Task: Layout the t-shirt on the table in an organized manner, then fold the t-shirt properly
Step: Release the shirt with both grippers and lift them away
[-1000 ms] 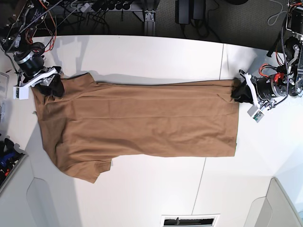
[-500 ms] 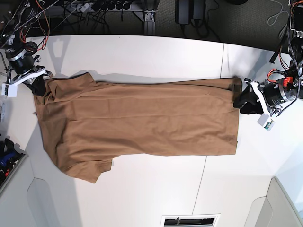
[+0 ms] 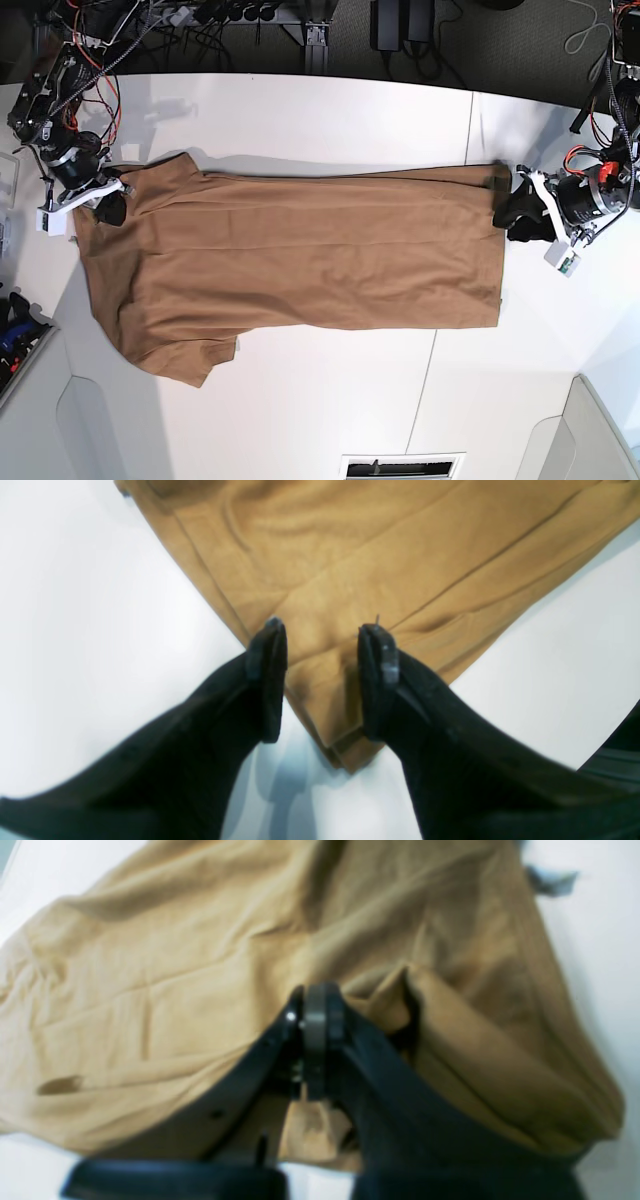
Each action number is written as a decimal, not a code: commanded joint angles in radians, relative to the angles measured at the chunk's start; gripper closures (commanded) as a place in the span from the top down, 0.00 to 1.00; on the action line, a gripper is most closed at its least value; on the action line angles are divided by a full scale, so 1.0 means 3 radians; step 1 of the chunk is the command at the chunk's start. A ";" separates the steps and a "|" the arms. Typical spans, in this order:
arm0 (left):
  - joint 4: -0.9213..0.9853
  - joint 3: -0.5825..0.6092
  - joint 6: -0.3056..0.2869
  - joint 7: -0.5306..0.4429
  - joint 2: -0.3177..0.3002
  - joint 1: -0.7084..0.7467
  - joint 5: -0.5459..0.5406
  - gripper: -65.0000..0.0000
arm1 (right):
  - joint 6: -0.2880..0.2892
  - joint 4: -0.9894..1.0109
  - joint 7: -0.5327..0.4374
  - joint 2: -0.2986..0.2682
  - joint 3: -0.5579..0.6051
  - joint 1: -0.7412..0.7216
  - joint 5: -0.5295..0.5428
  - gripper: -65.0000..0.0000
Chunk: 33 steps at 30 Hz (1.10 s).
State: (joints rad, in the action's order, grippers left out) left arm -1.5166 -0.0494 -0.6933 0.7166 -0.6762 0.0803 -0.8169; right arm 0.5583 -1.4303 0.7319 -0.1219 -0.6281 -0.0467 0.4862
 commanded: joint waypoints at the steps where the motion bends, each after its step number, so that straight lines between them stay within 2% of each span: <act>1: -0.0046 -0.0001 -0.0016 -0.0085 -0.0062 -0.0045 -0.0004 0.32 | 0.0022 -0.0006 -0.0072 -0.0046 -0.0006 -0.0048 0.0048 0.00; 4: -0.0029 0.0065 -0.0016 -0.0169 -0.0008 -0.0045 0.0202 0.18 | 0.0022 0.0103 -0.0084 -0.0046 -0.0005 -0.0043 0.0047 0.00; 8: 0.0126 0.0094 -0.0016 -0.0195 0.0181 -0.0045 0.0287 0.15 | 0.0022 0.0169 -0.0080 -0.0045 -0.0005 -0.0029 0.0018 0.00; 11: 0.0270 0.0103 -0.0016 -0.0186 0.0318 -0.0029 0.0326 0.10 | 0.0022 0.0169 -0.0023 -0.0046 -0.0005 -0.0018 0.0011 0.00; 18: 0.0290 0.0104 -0.0016 -0.0090 0.0367 0.0116 0.0318 0.09 | 0.0022 0.0161 0.0057 -0.0053 -0.0006 0.0022 0.0075 0.00; 26: 0.0275 0.0103 -0.0016 -0.0104 0.0366 0.0333 0.0320 0.09 | 0.0023 -0.0042 0.0062 -0.0055 -0.0006 0.0375 0.0277 0.00; 33: 0.0033 0.0095 -0.0016 -0.0106 0.0360 0.0618 0.0319 0.09 | 0.0023 -0.0521 0.0097 -0.0053 -0.0017 0.0814 0.0407 0.00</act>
State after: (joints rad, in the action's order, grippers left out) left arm -1.5017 -0.0208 -0.6964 0.6361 -0.5541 0.2592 -0.7498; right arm 0.5621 -1.5730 0.7601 -0.1268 -0.6289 0.2043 0.6075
